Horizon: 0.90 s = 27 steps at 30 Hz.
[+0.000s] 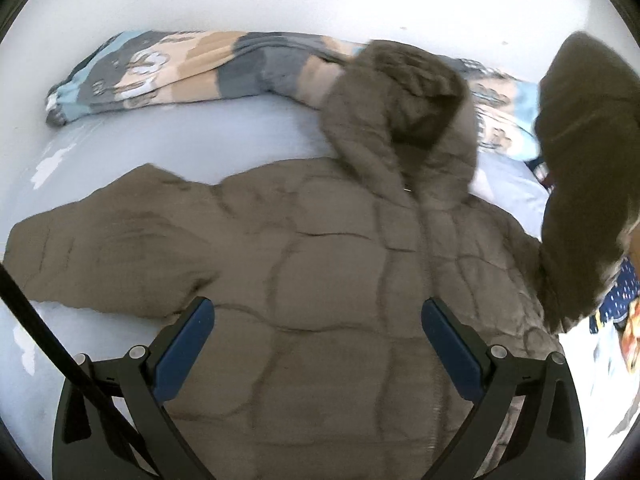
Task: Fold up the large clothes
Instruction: 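Lift the held sleeve across the jacket body and open the right gripper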
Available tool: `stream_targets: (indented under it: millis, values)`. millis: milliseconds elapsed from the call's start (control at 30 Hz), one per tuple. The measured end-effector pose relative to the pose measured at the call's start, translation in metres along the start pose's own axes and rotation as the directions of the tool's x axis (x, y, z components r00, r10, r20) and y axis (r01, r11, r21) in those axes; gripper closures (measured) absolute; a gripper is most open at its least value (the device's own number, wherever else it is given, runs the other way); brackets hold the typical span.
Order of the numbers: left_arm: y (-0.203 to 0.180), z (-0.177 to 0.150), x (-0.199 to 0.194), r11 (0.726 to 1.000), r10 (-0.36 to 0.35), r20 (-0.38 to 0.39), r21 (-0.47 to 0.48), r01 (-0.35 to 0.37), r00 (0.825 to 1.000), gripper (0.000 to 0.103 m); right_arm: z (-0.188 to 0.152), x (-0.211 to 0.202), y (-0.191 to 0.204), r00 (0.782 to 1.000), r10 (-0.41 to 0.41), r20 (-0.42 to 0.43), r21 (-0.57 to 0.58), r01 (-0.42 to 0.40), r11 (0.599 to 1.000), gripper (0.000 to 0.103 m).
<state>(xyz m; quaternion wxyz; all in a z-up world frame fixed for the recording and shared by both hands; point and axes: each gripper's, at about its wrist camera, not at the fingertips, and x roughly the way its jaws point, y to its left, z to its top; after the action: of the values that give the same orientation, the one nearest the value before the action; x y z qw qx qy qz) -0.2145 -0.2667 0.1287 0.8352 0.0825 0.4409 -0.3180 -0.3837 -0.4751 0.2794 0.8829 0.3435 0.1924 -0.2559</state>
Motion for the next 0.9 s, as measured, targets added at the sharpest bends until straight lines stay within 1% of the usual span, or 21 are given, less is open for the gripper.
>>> stream_targets:
  millis: [133,200,300,400,467,600,633,667,700,733,767,833,900]
  values:
    - [0.044,0.007,-0.004,0.995,0.060,0.002,-0.085,-0.060,0.998,0.000,-0.024,0.047,0.015,0.996,0.021,-0.083,-0.003,-0.021,1.000,0.088]
    - [0.069,0.011,-0.004,0.985,0.092,0.000,-0.146,-0.091,0.996,0.000,-0.040,0.073,0.024,0.991,0.026,-0.128,-0.003,-0.026,1.000,0.088]
    - [0.101,0.015,-0.004,0.971,0.123,-0.001,-0.204,-0.121,0.992,0.000,-0.063,0.110,0.033,0.980,0.029,-0.198,-0.007,-0.031,1.000,0.088]
    - [0.123,0.017,-0.003,0.962,0.125,-0.012,-0.242,-0.124,0.992,0.000,-0.088,0.144,0.040,0.967,0.015,-0.255,-0.016,-0.020,1.000,0.088]
    - [0.131,0.020,-0.004,0.956,0.124,-0.015,-0.265,-0.123,0.992,0.000,-0.106,0.164,0.042,0.957,-0.001,-0.289,-0.016,-0.004,1.000,0.087]
    - [0.134,0.021,-0.004,0.953,0.118,-0.014,-0.279,-0.117,0.993,0.000,-0.131,0.196,0.042,0.944,-0.008,-0.329,-0.010,0.005,1.000,0.083]
    - [0.132,0.022,-0.003,0.954,0.118,-0.014,-0.277,-0.118,0.993,0.000,-0.136,0.198,0.043,0.942,-0.001,-0.336,-0.011,-0.003,1.000,0.078]
    - [0.130,0.022,-0.002,0.954,0.116,-0.014,-0.276,-0.115,0.993,0.000,-0.140,0.203,0.045,0.937,0.009,-0.349,-0.017,-0.016,1.000,0.070]
    - [0.128,0.023,-0.001,0.955,0.110,-0.014,-0.275,-0.109,0.994,0.000,-0.144,0.205,0.048,0.929,0.019,-0.369,-0.034,-0.034,0.999,0.066]
    - [0.126,0.024,0.000,0.956,0.103,-0.014,-0.275,-0.103,0.995,0.000,-0.147,0.203,0.053,0.924,0.027,-0.381,-0.045,-0.048,0.998,0.059]
    - [0.123,0.025,0.001,0.957,0.098,-0.012,-0.275,-0.097,0.995,0.000,-0.149,0.199,0.055,0.920,0.040,-0.391,-0.056,-0.067,0.996,0.049]
    - [0.116,0.025,0.004,0.959,0.081,-0.011,-0.273,-0.081,0.997,0.000,-0.150,0.190,0.059,0.916,0.047,-0.399,-0.089,-0.089,0.992,0.042]
    - [0.107,0.025,0.008,0.962,0.061,-0.018,-0.266,-0.064,0.998,0.000,-0.150,0.170,0.058,0.918,0.068,-0.391,-0.114,-0.122,0.986,0.041]
